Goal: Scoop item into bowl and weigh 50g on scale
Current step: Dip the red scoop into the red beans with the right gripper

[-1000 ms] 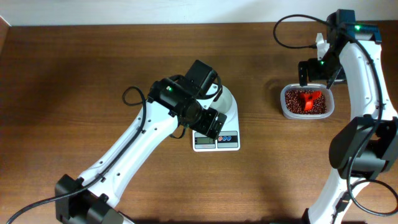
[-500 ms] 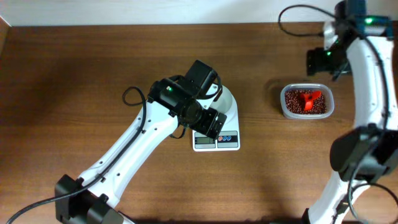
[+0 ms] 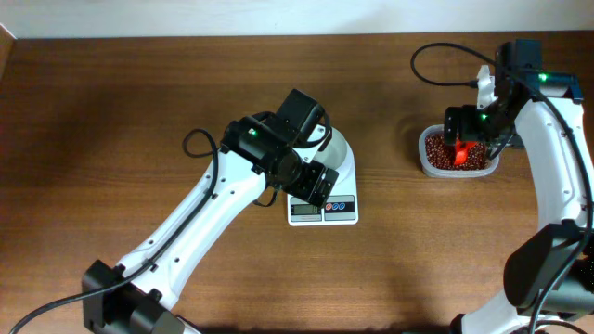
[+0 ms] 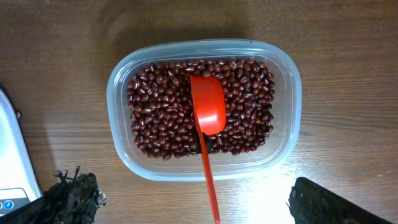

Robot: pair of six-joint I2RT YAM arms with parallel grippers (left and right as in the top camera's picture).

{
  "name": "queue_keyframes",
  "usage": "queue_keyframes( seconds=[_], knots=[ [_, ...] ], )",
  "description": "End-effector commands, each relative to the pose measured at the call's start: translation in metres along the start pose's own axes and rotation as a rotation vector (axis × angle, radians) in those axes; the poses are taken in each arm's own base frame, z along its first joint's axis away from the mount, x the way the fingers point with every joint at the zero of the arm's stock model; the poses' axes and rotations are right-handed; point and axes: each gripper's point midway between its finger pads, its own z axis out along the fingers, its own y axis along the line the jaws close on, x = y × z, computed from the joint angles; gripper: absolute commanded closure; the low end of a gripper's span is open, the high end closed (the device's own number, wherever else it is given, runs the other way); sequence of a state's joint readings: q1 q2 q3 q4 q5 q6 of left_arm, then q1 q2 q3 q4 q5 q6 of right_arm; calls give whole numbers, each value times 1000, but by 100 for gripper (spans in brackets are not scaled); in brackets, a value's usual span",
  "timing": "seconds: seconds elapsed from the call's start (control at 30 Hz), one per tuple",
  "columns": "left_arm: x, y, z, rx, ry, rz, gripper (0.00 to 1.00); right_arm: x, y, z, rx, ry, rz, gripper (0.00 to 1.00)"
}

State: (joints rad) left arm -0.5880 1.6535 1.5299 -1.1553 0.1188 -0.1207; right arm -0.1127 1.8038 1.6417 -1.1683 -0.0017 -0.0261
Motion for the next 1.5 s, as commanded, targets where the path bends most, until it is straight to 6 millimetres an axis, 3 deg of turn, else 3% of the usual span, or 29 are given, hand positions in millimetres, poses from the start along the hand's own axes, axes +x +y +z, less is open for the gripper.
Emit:
queue_keyframes(
  seconds=[0.0,0.2,0.27,0.3,0.4,0.43,0.5,0.6,0.67,0.7,0.73,1.03,1.13,1.2,1.27,1.37,1.47],
  knots=[
    [-5,-1,-4,-2,-17,5,1,1,-2,-2,-1,-9,12,1],
    [-5,-1,-4,-2,-17,5,1,13,-5,16,14,29,13,1],
    [-5,-1,-4,-2,-17,5,1,19,-4,26,6,41,13,13],
    [-5,-1,-4,-2,-17,5,1,22,-3,33,6,46,11,29],
    [-5,-1,-4,-2,-17,5,1,15,1,46,-12,1,10,36],
    [-5,-1,-4,-2,-17,5,1,13,0,47,-11,-9,10,44],
    [-5,-1,-4,-2,-17,5,1,10,0,49,-10,-27,11,69],
    [-5,-1,-4,-2,-17,5,1,8,-1,58,-5,-51,11,81],
    [-5,-1,-4,-2,-17,5,1,-1,-5,58,18,-84,11,83],
    [-5,-1,-4,-2,-17,5,1,-1,-6,58,23,-88,11,93],
    [-5,-1,-4,-2,-17,5,1,-3,-6,58,23,-93,11,96],
    [-5,-1,-4,-2,-17,5,1,-26,4,16,-32,-163,-15,96],
    [-5,-1,-4,-2,-17,5,1,-24,-13,11,68,-146,-20,96],
    [-5,-1,-4,-2,-17,5,1,-26,-14,9,72,-151,-32,96],
    [-5,-1,-4,-2,-17,5,1,-25,-28,7,155,-147,-32,96],
    [-5,-1,-4,-2,-17,5,1,-20,-28,14,153,-121,-33,96],
    [-5,-1,-4,-2,-17,5,1,-8,-26,37,143,-71,-33,96]
  ],
)
